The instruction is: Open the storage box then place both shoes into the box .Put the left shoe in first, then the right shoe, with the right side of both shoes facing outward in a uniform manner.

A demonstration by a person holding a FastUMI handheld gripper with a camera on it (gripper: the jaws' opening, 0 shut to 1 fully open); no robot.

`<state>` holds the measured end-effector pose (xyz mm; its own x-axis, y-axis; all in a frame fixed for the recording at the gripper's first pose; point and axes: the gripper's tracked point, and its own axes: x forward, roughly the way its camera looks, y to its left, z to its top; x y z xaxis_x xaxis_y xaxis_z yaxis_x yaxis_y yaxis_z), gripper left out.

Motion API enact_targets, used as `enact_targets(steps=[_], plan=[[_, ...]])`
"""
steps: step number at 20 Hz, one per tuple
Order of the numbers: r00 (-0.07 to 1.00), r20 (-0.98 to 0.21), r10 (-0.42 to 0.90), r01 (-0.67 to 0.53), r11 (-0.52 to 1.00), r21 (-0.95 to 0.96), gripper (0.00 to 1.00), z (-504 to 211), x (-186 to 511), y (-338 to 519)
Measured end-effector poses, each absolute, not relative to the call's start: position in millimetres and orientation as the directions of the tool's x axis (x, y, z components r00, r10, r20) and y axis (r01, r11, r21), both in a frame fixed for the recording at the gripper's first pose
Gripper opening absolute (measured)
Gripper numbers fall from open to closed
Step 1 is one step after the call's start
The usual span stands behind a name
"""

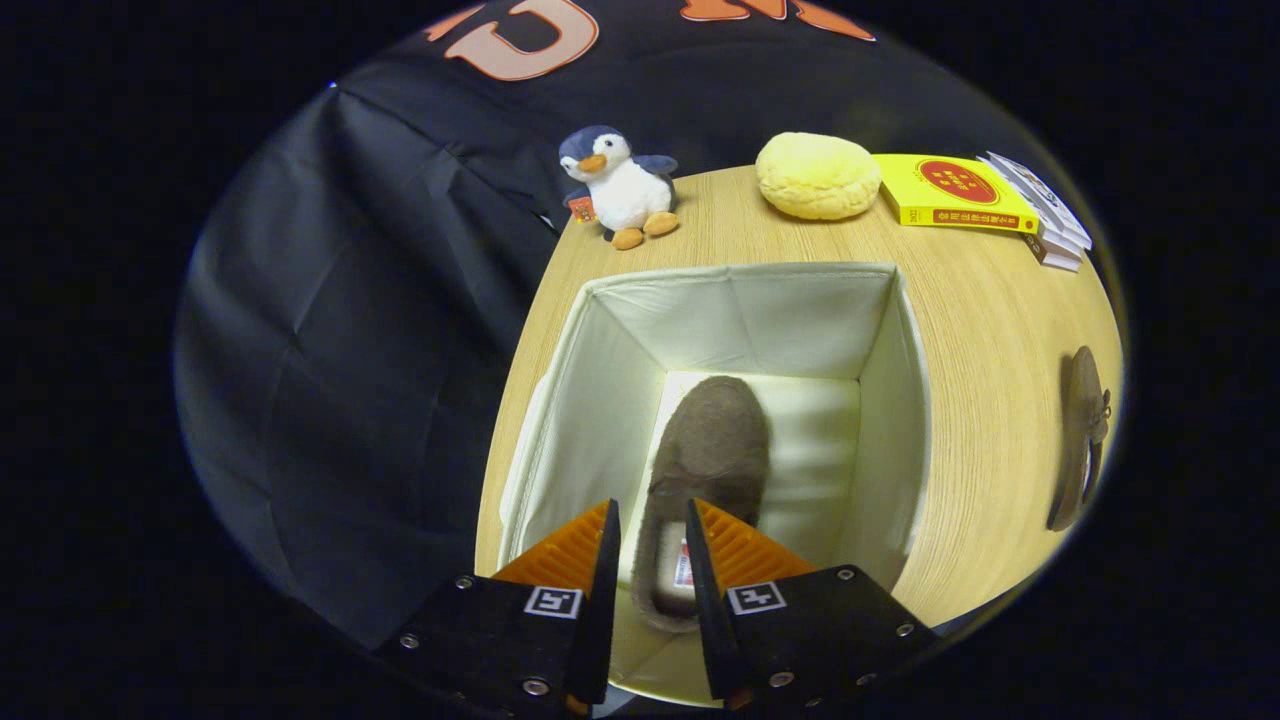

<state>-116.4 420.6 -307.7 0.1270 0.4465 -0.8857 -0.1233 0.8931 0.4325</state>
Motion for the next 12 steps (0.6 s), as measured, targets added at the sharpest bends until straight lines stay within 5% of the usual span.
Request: enact_targets(steps=[12], plan=[[0.290,-0.817,0.499,-0.130,0.866,0.483,0.85,-246.7,-95.4,280.1]])
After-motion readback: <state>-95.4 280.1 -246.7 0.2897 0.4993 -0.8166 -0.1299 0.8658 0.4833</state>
